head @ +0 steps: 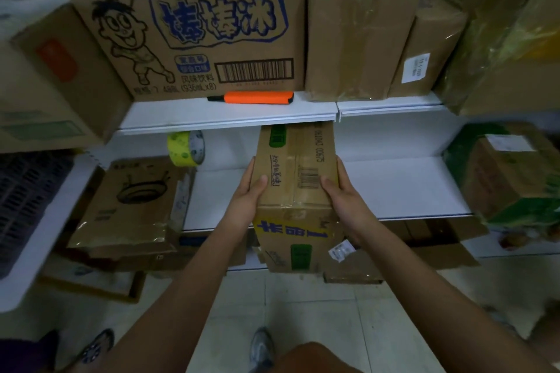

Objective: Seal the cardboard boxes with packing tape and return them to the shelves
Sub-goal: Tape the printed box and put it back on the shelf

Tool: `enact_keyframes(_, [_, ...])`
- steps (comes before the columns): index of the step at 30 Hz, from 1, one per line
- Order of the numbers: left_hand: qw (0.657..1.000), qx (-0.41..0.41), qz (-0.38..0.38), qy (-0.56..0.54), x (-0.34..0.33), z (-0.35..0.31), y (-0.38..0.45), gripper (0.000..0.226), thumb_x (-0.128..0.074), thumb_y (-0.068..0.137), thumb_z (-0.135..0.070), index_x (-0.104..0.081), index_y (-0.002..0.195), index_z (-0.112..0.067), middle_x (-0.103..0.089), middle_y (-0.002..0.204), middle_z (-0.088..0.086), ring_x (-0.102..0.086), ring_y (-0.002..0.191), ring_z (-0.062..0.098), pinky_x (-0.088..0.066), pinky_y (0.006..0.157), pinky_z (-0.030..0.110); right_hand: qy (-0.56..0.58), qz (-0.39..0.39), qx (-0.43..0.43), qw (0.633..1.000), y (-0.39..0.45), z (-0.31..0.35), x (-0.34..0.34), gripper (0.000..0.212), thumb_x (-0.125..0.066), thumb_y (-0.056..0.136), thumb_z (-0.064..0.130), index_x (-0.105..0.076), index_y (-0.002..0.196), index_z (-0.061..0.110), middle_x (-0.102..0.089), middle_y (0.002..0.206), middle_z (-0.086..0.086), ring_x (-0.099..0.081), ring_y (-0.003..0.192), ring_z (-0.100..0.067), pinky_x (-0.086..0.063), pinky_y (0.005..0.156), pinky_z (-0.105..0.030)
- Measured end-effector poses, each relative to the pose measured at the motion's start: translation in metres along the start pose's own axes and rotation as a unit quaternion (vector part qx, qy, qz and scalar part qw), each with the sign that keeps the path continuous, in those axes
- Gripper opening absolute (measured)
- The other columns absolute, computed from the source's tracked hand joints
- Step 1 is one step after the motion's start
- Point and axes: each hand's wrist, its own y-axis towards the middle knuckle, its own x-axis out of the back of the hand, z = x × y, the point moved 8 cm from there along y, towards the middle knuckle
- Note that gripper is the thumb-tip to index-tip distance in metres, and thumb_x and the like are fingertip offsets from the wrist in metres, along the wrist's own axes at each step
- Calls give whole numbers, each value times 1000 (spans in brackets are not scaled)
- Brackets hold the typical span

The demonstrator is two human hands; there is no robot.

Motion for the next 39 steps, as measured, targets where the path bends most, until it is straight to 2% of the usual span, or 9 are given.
enact_keyframes(6, [999, 18, 23, 37, 0, 0, 0, 62, -54, 101, -37, -27, 156, -33, -51, 147, -7, -54, 129, 12, -43, 111, 38, -119, -49, 56, 990, -5, 19, 4, 44, -47, 104, 33, -37, 147, 36, -59, 127, 13, -61, 112, -11, -52, 94, -28])
enact_keyframes(9, [997, 40, 14, 66, 18, 0, -4, 56, -56, 98, -48, -40, 149, -31, -52, 140, -10, -52, 130, 12, -42, 112, 37, -279, -144, 141, 939, -15, 44, 5, 42, -53, 101, 21, -45, 142, 17, -53, 132, 4, -48, 130, -20, -37, 99, -15])
enact_keyframes(12, [983, -23, -178, 50, 70, -13, -19, 12, -57, 100, -28, -68, 97, -24, -71, 98, -3, -68, 99, 16, -52, 97, 43, -355, -206, 250, 877, -23, 81, -9, 48, -52, 99, 18, -45, 146, 12, -40, 153, -3, -35, 141, -17, -30, 115, -28])
enact_keyframes(14, [939, -75, -335, 32, 113, -23, -45, 24, -53, 99, -17, -63, 78, -18, -64, 73, -3, -59, 68, 11, -50, 74, 35, -386, -167, 329, 845, -20, 106, -42, 44, -51, 98, 16, -50, 143, 14, -44, 150, 0, -41, 136, -14, -37, 112, -31])
enact_keyframes(18, [885, -121, -450, 23, 164, -52, -61, 12, -56, 99, -23, -55, 95, -12, -58, 87, 4, -54, 74, 13, -44, 71, 28, -446, -15, 387, 807, -1, 130, -118, 45, -48, 102, 16, -47, 146, 18, -44, 152, 3, -39, 138, -11, -27, 114, -20])
enact_keyframes(27, [965, 0, -259, 30, 181, -74, 23, 64, -66, 91, -48, -40, 139, -14, -56, 109, 0, -56, 92, 12, -43, 73, 21, -501, 107, 386, 767, 74, 141, -229, 49, -41, 104, 13, -37, 153, 16, -37, 158, -2, -34, 144, -16, -25, 116, -24])
enact_keyframes(31, [980, 8, -195, 37, 186, -68, 46, 49, -73, 88, -43, -62, 122, -10, -64, 109, 3, -62, 91, 13, -53, 77, 23, -568, 72, 403, 715, 104, 130, -241, 48, -35, 102, 22, -46, 148, 10, -46, 151, -9, -45, 138, -26, -34, 114, -36])
enact_keyframes(34, [991, 54, -99, -73, 187, -62, 52, 25, -72, 92, -24, -71, 104, -3, -61, 64, 3, -54, 55, 12, -47, 49, 18, -639, 27, 443, 628, 110, 119, -245, 52, -37, 99, 26, -45, 148, 11, -47, 151, -7, -46, 137, -27, -37, 111, -40])
enact_keyframes(39, [959, 216, -5, -182, 190, -74, 43, 20, -68, 94, -22, -62, 78, -12, -52, 50, -3, -46, 35, 3, -39, 34, 13, -653, 5, 447, 612, 113, 120, -245, 56, -39, 98, 31, -38, 152, 17, -41, 156, -1, -40, 141, -24, -34, 111, -38])
